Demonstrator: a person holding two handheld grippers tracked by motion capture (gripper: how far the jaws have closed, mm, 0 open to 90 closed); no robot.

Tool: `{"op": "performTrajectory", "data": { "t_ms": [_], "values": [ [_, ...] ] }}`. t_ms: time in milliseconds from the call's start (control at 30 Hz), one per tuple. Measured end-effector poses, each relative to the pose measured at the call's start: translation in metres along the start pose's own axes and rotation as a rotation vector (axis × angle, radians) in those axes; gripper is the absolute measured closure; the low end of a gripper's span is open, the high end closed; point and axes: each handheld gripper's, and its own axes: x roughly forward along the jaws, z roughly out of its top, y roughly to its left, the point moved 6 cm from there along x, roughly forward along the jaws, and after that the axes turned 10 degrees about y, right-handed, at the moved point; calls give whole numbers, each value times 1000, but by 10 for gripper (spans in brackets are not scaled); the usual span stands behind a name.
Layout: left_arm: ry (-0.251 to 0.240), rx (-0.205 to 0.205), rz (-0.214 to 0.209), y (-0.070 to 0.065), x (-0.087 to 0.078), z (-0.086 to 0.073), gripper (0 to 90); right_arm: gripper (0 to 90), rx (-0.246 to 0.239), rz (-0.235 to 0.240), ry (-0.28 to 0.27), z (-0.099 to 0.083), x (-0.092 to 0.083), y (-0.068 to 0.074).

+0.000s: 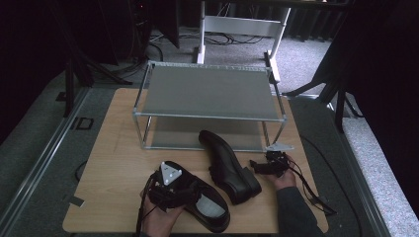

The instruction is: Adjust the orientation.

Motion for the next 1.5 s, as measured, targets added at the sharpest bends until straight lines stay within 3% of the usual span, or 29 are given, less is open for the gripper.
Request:
{"op": "performTrajectory", "data": {
  "t_ms": [233, 367, 567, 600, 733, 800, 1033, 1167, 1267, 1500],
  "values": [
    [13, 31, -13, -16, 1, -4, 168, 110, 0, 0, 0, 0, 0, 0],
    [15, 21, -29, -20, 1, -7, 160, 110, 0, 0, 0, 0, 0, 0],
    [50, 51, -22, -28, 6, -11, 149, 110, 0, 0, 0, 0, 0, 0],
    [63, 55, 6, -28, 11, -13, 149, 110, 0, 0, 0, 0, 0, 0],
    [72, 33, 27, -24, 20, -17, 217, 110, 0, 0, 0, 0, 0, 0],
    [73, 12, 8, -23, 23, -19, 218, 110, 0, 0, 0, 0, 0, 0],
    [77, -1, 55, -28, 27, -18, 223, 110, 1, 0, 0, 0, 0, 0],
    [95, 15, 87, -27, 28, -21, 228, 110, 0, 0, 0, 0, 0, 0],
    [71, 11, 47, -24, 27, -19, 252, 110, 1, 0, 0, 0, 0, 0],
    [37, 36, 21, -18, 26, -9, 299, 110, 1, 0, 0, 0, 0, 0]
  ]
}}
